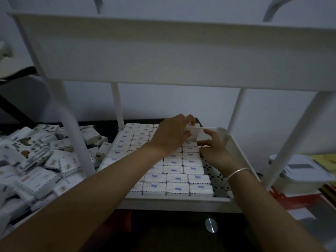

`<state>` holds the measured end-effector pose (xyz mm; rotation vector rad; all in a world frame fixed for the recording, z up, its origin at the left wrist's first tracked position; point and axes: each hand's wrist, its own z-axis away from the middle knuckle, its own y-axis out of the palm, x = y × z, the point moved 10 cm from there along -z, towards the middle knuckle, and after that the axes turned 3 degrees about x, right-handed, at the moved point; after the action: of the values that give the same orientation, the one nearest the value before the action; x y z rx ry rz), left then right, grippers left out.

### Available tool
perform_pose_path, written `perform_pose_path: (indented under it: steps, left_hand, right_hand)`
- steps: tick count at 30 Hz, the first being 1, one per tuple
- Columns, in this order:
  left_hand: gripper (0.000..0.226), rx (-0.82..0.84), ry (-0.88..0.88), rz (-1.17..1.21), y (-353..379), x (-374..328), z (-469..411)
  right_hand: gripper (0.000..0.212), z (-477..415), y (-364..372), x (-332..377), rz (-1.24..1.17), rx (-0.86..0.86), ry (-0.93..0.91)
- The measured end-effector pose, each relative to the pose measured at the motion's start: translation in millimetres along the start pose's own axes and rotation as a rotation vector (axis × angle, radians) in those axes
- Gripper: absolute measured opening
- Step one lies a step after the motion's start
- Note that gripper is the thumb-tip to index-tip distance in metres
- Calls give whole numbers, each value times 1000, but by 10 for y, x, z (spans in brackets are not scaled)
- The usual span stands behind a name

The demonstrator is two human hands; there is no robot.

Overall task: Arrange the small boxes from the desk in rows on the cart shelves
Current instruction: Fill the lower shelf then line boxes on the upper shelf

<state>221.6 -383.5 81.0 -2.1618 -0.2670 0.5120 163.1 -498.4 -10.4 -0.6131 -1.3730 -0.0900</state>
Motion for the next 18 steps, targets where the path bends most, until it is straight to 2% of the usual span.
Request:
perform_pose_path:
  steps: [3, 8, 13, 15, 18]
  left_hand:
    - [23, 133, -74, 38, 161, 151, 28]
    - [21, 204, -102, -36, 264, 222, 54]
    - [36, 208, -89, -95, 164, 201, 184]
    - [36, 178, -130, -43, -5, 178, 342]
    - [32, 83, -138, 106, -384, 66, 733]
  right_hand:
    - [71, -40, -17, -32, 21, -32, 24]
    - [68, 0, -44, 30, 52, -58, -11]
    - [56, 361, -170, 474, 259, -237, -242]
    - [51, 580, -131, 738, 338, -305, -394]
    - [40, 947, 147, 1058, 348, -264, -596]
